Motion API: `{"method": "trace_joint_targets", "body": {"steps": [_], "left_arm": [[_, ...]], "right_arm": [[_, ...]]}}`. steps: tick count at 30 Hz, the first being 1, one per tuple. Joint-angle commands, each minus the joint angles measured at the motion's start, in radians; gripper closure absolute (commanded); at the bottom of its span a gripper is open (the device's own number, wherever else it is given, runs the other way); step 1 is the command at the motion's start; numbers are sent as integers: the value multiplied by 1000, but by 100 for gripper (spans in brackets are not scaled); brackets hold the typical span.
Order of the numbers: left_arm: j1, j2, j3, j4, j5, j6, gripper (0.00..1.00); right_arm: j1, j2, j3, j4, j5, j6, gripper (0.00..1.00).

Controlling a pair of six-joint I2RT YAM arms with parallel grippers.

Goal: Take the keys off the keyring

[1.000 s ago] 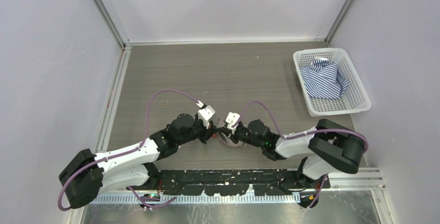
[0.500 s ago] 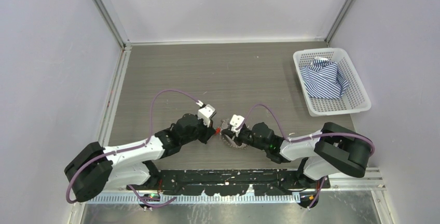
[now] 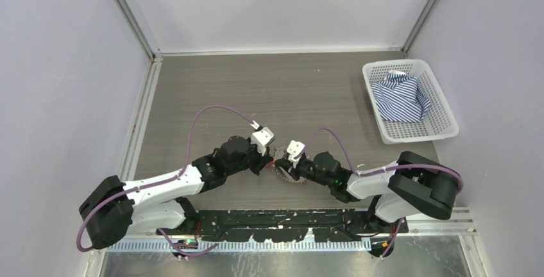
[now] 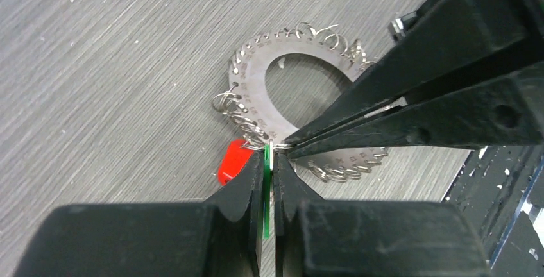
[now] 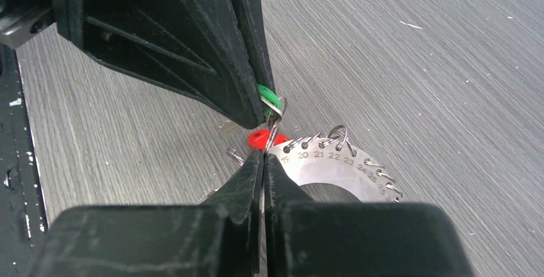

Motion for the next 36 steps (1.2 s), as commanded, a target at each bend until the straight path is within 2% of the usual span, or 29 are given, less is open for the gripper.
{"method": "trace_joint_targets", "body": {"steps": [1, 15, 24, 31, 33, 34, 36], "left_arm": [[-31, -31, 68, -32, 4, 84, 100], [-60, -41, 75, -29, 7, 102, 100], [-62, -44, 68, -17, 11, 98, 100], [-63, -42, 52, -4, 11, 84, 100], [-63, -43, 41, 6, 4, 72, 100], [-63, -44, 36, 9, -3, 66, 100], [-63, -42, 26, 10, -59, 44, 100]], "right_arm": [[3, -8, -3, 88, 15, 27, 93], [4, -8, -4, 113, 36, 25, 79], [5, 15, 17, 118, 65, 5, 76], [4, 47, 33, 161, 64, -6, 80], [3, 44, 34, 161, 63, -8, 88], [3, 40, 33, 162, 62, -10, 97], [4, 29, 23, 169, 69, -13, 99]]}}
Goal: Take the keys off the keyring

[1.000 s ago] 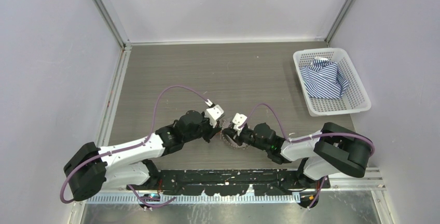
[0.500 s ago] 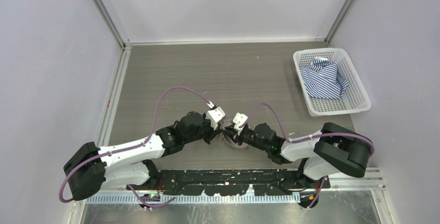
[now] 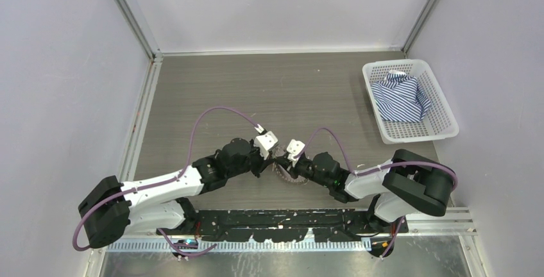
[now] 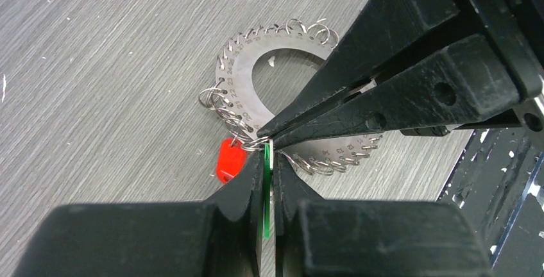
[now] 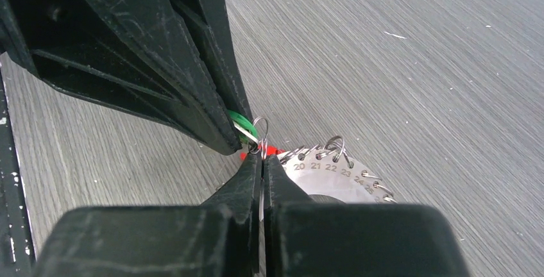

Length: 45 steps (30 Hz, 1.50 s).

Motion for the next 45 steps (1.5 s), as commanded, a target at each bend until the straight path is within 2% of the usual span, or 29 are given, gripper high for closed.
{"method": "trace_joint_targets", "body": {"steps": [1, 5, 8, 29, 33, 35, 37, 42, 43, 44, 45], "left_arm": [[-6, -26, -9, 56, -83, -44, 100], [-2, -17, -16, 25, -198, -91, 100], [6, 5, -9, 4, -225, -115, 100], [7, 133, 6, 126, -137, -127, 100], [7, 128, 5, 118, -206, -135, 100], [10, 103, 7, 85, -261, -127, 100], [29, 86, 23, 24, -305, -131, 100], [123, 84, 54, -64, -367, -202, 100], [141, 91, 61, -74, -372, -217, 100], [157, 102, 72, -85, -373, -229, 99], [171, 114, 87, -100, -355, -235, 89]], "right_arm": [[2, -20, 14, 97, 31, -19, 99], [3, -61, -16, 98, 53, -23, 99], [3, -101, -28, 82, 67, -24, 99], [3, -195, -22, 41, 83, 6, 99], [2, -202, -19, 18, 192, 35, 99], [1, -216, 6, -62, 285, 60, 99], [-13, -241, 58, -219, 352, 99, 99], [-75, -228, 211, -527, 527, 258, 98], [-82, -218, 242, -585, 573, 287, 86], [-87, -210, 288, -638, 590, 309, 68], [-88, -203, 320, -684, 598, 326, 48]]}}
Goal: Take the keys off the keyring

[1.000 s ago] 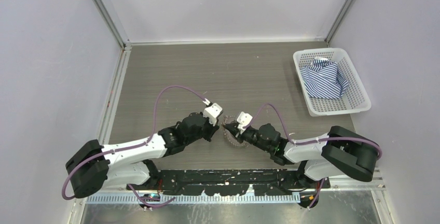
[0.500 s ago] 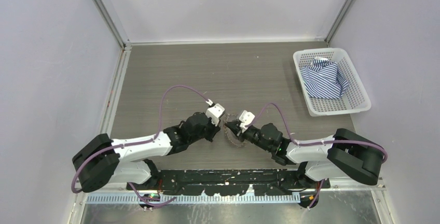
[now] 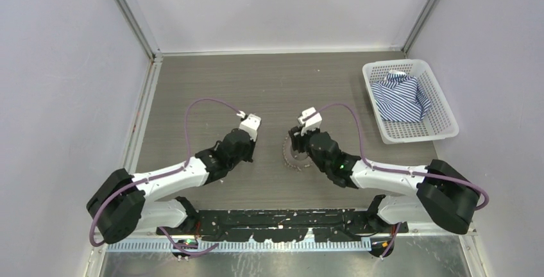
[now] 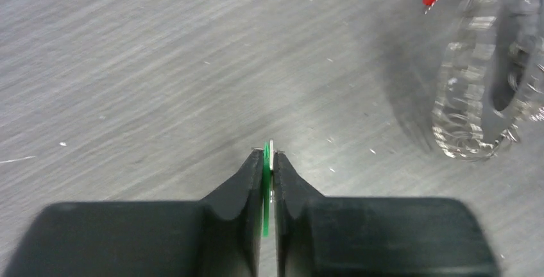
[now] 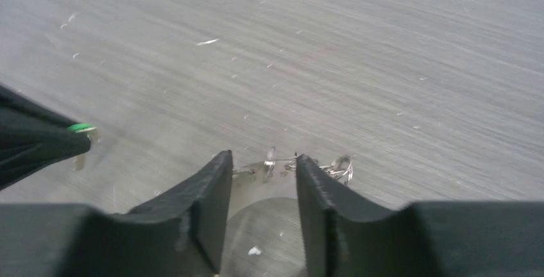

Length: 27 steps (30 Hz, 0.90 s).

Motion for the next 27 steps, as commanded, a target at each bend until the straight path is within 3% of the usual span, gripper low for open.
{"method": "trace_joint_targets", "body": {"steps": [1, 2, 3, 4, 5, 7, 11, 19, 27], "left_arm": [[66, 26, 105, -98, -32, -69, 74], [68, 34, 134, -149, -31, -79, 60], [68, 37, 158, -184, -32, -88, 22], [69, 29, 175, -210, -30, -94, 4], [68, 15, 187, -231, -31, -101, 1], [69, -36, 197, -260, -37, -129, 0], [68, -128, 231, -355, -112, -228, 0], [69, -205, 327, -545, -192, -267, 0], [68, -251, 361, -575, -239, -243, 0]], "right_arm": [[-17, 13, 180, -270, 173, 151, 25], [-16, 11, 215, -328, 172, 177, 4], [-17, 7, 256, -397, 177, 206, 1], [-16, 1, 297, -469, 187, 231, 0], [-17, -4, 335, -539, 204, 253, 0], [-17, -14, 389, -645, 242, 270, 0], [-19, -41, 423, -703, 289, 275, 0], [-20, -99, 447, -683, 327, 285, 0], [-19, -106, 463, -680, 318, 280, 0]]}}
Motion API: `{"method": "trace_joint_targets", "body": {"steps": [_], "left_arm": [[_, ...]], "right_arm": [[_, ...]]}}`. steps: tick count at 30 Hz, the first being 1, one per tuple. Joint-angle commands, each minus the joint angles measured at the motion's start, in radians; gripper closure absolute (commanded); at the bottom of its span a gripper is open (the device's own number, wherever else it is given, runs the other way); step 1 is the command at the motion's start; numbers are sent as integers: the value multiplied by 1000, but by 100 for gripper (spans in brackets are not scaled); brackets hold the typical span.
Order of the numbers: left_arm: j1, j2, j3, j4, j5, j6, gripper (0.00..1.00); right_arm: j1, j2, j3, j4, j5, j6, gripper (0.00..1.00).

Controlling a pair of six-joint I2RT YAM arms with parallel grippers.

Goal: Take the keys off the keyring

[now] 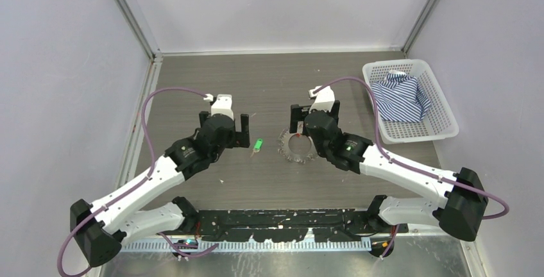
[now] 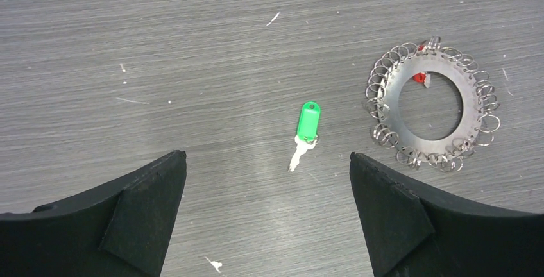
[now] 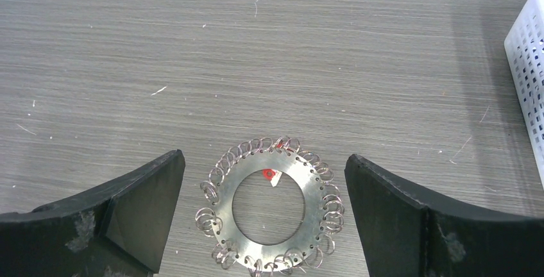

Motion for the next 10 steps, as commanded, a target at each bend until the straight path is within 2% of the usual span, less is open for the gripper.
{"method": "trace_joint_targets", "body": {"steps": [1, 10], "left_arm": [[1, -28, 55, -36, -58, 6, 0], [2, -29, 59, -33, -66, 33, 0]], "right_arm": [[-1, -34, 38, 15, 23, 12, 0], [-1, -40, 34, 12, 30, 13, 0]]}}
